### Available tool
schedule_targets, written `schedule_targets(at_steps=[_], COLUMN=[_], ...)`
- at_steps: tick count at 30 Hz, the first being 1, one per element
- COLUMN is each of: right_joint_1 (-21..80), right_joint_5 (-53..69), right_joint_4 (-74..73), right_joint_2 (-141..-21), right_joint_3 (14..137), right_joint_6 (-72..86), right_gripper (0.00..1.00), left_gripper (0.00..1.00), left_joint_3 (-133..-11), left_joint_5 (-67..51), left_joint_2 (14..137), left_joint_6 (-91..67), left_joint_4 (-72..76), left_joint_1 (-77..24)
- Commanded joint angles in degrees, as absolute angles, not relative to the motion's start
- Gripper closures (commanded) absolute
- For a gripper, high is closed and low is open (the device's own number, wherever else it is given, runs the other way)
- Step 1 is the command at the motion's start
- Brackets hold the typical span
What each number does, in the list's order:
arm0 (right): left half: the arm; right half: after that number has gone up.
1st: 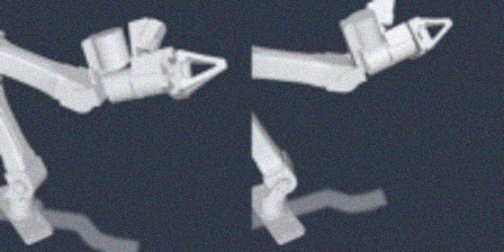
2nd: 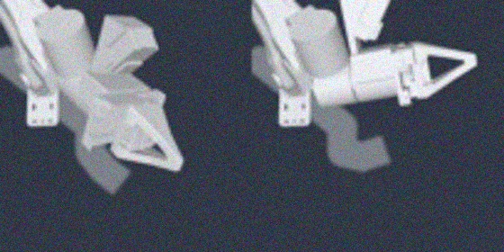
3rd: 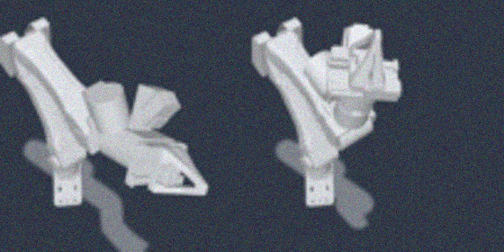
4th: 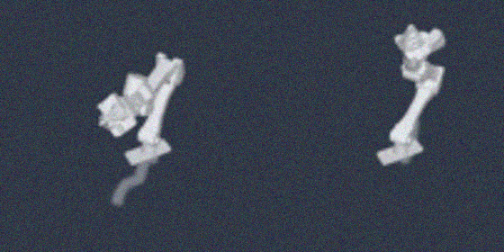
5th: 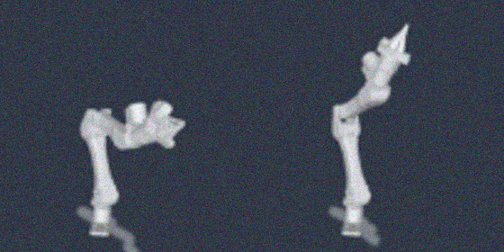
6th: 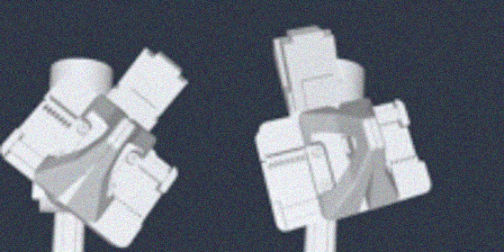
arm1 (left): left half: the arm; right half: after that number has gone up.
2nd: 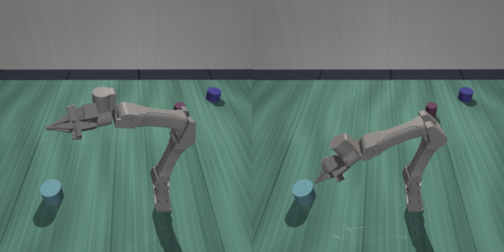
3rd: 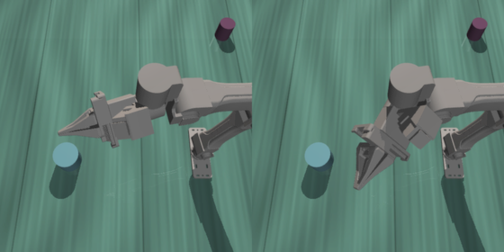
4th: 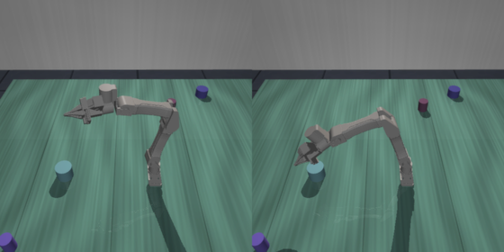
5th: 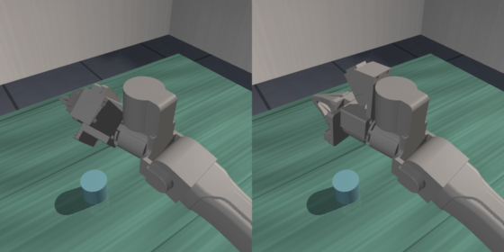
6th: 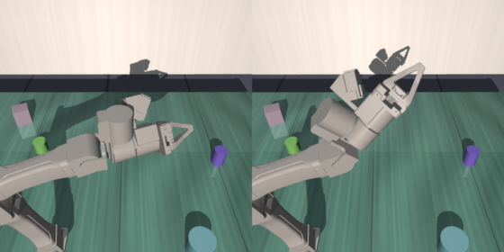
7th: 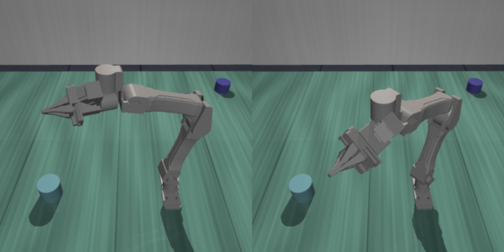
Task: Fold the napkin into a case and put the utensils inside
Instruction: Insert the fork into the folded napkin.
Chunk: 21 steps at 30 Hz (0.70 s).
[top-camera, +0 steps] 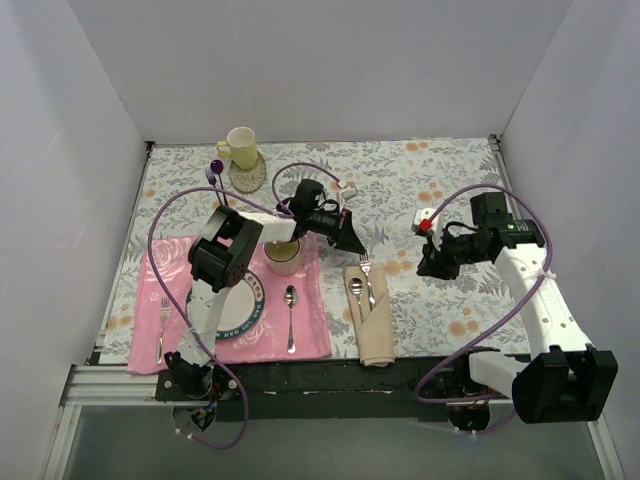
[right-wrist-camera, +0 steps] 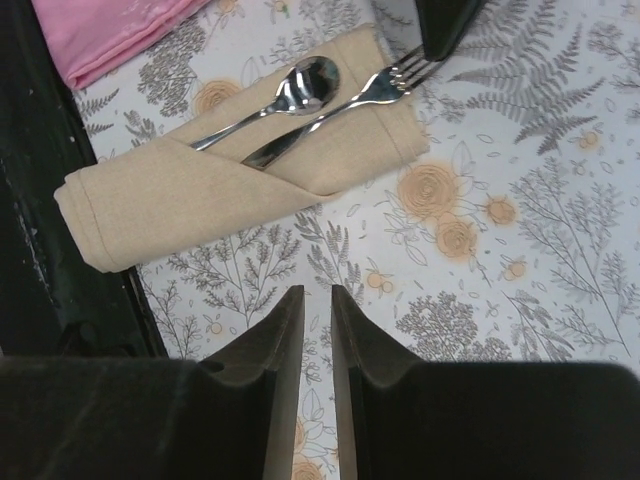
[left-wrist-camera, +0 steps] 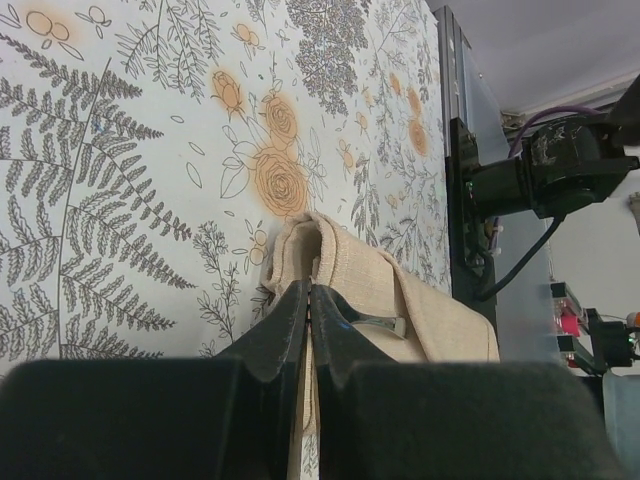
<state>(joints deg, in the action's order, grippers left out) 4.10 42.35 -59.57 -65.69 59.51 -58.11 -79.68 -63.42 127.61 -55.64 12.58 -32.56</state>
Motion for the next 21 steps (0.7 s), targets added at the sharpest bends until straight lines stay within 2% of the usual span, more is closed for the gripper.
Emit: schedule_targets(at_steps=[1, 6, 13, 15, 19, 21], right_joint_1=[10.36, 18.7, 20.04, 19.95, 19.51, 18.99], right_joint_5=[43.6, 42.02, 38.94, 37.97, 37.26, 37.35], right_joint_4=[-58.45, -54.15, -41.5, -35.73, -29.2, -28.13], right_joint_2=[-62.84, -62.66, -67.14, -69.07, -73.38, -77.51], right_joint_3=[54.85, 51.42, 48.43, 47.82, 47.63, 48.77], right_joint_6=[-61.96, -60.39, -47.48, -41.53, -32.99, -29.98], right_gripper=[0.77, 0.79, 0.8, 0.76, 0.75, 0.7], left_gripper=[1.0, 1.0, 1.0, 1.0, 1.0, 1.0], left_joint_3=[-78.4, -77.35, -75.59, -75.32, -75.5, -75.59], left_joint_5=[-65.39, -65.57, -64.78, -64.69, -64.69, -64.69], left_joint_2=[120.59, 119.97, 118.39, 118.3, 118.83, 119.09], left_joint_6=[-56.25, -56.43, -56.69, -56.43, -55.73, -55.2], left_joint_4=[13.36, 13.36, 13.89, 13.97, 13.45, 12.83], left_joint_1=[-33.49, -34.27, -34.89, -34.98, -34.89, -34.89])
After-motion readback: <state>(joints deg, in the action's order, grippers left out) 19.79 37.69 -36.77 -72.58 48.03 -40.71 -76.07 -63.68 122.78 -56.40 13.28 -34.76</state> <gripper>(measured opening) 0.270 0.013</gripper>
